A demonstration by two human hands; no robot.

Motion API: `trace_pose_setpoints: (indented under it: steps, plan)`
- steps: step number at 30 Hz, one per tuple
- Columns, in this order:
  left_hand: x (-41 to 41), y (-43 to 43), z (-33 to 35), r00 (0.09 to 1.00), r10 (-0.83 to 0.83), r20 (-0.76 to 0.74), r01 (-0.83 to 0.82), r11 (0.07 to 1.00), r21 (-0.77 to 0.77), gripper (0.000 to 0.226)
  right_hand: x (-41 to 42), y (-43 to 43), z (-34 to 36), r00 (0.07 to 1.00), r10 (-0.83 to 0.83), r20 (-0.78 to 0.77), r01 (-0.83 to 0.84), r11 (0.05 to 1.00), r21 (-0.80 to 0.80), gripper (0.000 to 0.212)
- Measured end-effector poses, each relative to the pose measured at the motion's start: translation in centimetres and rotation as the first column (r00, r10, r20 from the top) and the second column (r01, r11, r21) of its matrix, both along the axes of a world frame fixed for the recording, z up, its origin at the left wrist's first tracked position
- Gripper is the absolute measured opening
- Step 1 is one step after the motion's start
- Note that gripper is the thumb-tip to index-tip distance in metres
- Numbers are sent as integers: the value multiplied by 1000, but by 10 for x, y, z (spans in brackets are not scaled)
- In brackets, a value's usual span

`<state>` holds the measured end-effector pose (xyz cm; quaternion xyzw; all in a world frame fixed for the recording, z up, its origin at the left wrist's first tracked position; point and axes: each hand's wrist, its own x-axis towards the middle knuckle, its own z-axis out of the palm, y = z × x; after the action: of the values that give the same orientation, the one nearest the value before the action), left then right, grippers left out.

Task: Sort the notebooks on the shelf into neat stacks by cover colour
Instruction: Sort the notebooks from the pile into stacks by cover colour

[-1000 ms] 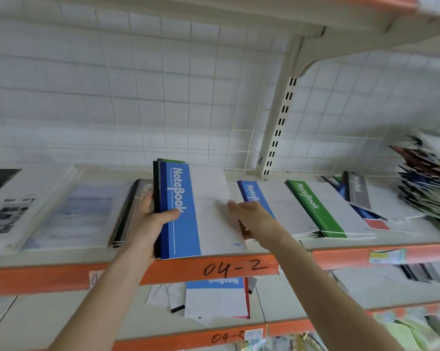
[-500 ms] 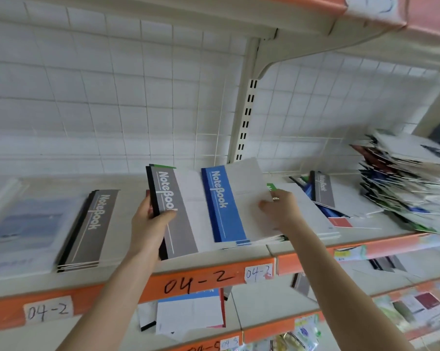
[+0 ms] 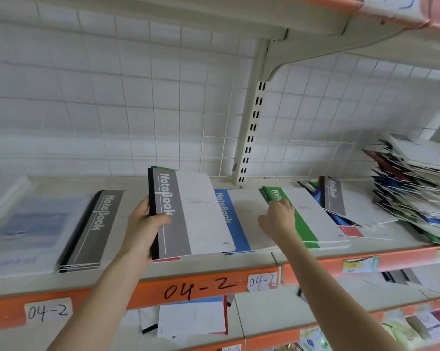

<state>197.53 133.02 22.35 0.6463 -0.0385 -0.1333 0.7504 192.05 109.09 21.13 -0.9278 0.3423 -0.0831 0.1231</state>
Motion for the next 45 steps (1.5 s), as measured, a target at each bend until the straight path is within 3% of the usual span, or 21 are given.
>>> trace_pose_setpoints:
  steps: [2, 3, 5, 6, 9, 11, 14, 16, 20, 24, 31, 37, 40, 44, 45]
  plan:
    - [-2, -8, 1, 999, -35, 4, 35, 999, -4, 45, -2, 6, 4, 981, 39, 189, -73, 981, 178, 21]
    - [-3, -13, 2, 999, -49, 8, 49, 999, -2, 46, -3, 11, 8, 964, 14, 267, -116, 921, 371, 24]
    - [-4, -22, 2, 997, -75, 5, 75, 997, -15, 46, -4, 22, 15, 952, -78, 295, -175, 652, 737, 29]
    - [-5, -26, 2, 995, -95, 10, 95, 995, -11, 45, -4, 25, 15, 956, -100, 277, -187, 522, 832, 29]
    - [-7, -32, -2, 973, -167, 159, 139, 975, 175, 41, 0, 32, 12, 935, -174, 309, -226, 380, 897, 19]
    - [-9, -32, -4, 930, -249, 271, 126, 907, 402, 56, 3, 37, 10, 909, -246, 336, -254, 314, 915, 16]
    - [-7, -25, -8, 887, -257, 384, -48, 776, 629, 71, 9, 50, 10, 911, -242, 335, -290, 202, 935, 28]
    - [-2, -16, -12, 872, -209, 443, -152, 745, 650, 65, 15, 60, 9, 925, -214, 315, -292, 133, 947, 31]
    - [16, 11, -12, 896, -150, 418, -189, 723, 665, 46, 27, 77, 11, 943, -170, 284, -288, 4, 958, 32]
    - [26, 37, -13, 904, -129, 407, -229, 659, 717, 38, 38, 93, 5, 951, -118, 284, -288, -20, 957, 30]
    - [28, 59, -10, 897, -29, 441, -293, 708, 643, 40, 45, 111, 6, 939, -161, 304, -317, -63, 946, 13]
    - [53, 95, -17, 907, 31, 419, -340, 641, 688, 30, 46, 116, 7, 914, -198, 354, -351, 51, 935, 12]
    - [58, 112, -23, 906, -19, 423, -359, 496, 791, 19, 43, 112, 8, 897, -213, 387, -364, 140, 921, 10]
    - [50, 115, -34, 888, -180, 423, -414, 83, 906, 27, 37, 109, 9, 861, -272, 430, -369, 247, 896, 16]
    - [46, 114, -37, 874, -228, 429, -433, 36, 901, 29, 35, 109, 9, 855, -278, 437, -373, 256, 892, 17]
